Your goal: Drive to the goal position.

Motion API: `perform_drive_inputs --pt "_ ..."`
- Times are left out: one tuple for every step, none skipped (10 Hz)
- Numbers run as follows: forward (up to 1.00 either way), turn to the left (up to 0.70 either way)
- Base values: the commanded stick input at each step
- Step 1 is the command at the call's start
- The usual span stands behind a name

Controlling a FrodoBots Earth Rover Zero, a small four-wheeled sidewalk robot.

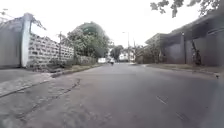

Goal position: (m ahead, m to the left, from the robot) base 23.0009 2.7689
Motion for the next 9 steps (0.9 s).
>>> perform_drive_inputs --pt "1.0 0.03" --pt "1.0 0.03" --pt "1.0 0.03" --pt "1.0 0.03" --pt "1.0 0.03" --pt "1.0 0.03" --pt "1.0 0.03" --pt "1.0 0.03" --pt "1.0 0.03"
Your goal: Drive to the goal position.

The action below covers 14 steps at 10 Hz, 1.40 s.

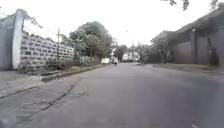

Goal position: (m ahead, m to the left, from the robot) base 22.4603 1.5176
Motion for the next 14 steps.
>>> perform_drive_inputs --pt "1.0 0.03" --pt "1.0 0.03" --pt "1.0 0.03" --pt "1.0 0.03" --pt "1.0 0.03" --pt "1.0 0.03" --pt "1.0 -0.21" --pt "1.0 -0.37" --pt "1.0 -0.37" --pt "1.0 -0.37" --pt "1.0 -0.37" --pt "1.0 -0.37" --pt "1.0 -0.16" --pt "1.0 0.04"
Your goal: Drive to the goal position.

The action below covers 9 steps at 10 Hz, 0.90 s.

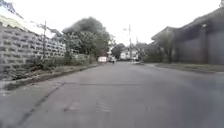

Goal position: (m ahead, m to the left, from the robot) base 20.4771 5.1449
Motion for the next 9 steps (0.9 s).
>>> perform_drive_inputs --pt "1.0 0.04" --pt "1.0 0.04" --pt "1.0 0.04" --pt "1.0 0.04" --pt "1.0 0.04" --pt "1.0 0.04" --pt "1.0 0.04" --pt "1.0 0.04" --pt "1.0 0.04"
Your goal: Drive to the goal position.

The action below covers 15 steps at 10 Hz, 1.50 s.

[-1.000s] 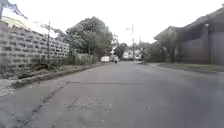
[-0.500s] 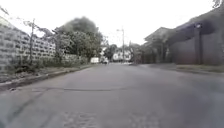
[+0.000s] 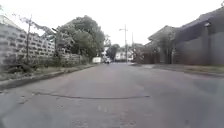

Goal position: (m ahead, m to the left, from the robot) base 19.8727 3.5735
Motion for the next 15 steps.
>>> perform_drive_inputs --pt "1.0 0.04" --pt "1.0 0.04" --pt "1.0 0.04" --pt "1.0 0.04" --pt "1.0 0.04" --pt "1.0 0.04" --pt "1.0 0.04" --pt "1.0 0.04" --pt "1.0 0.04" --pt "1.0 0.04" --pt "1.0 0.04" --pt "1.0 0.04" --pt "1.0 0.04" --pt "1.0 0.04" --pt "1.0 0.04"
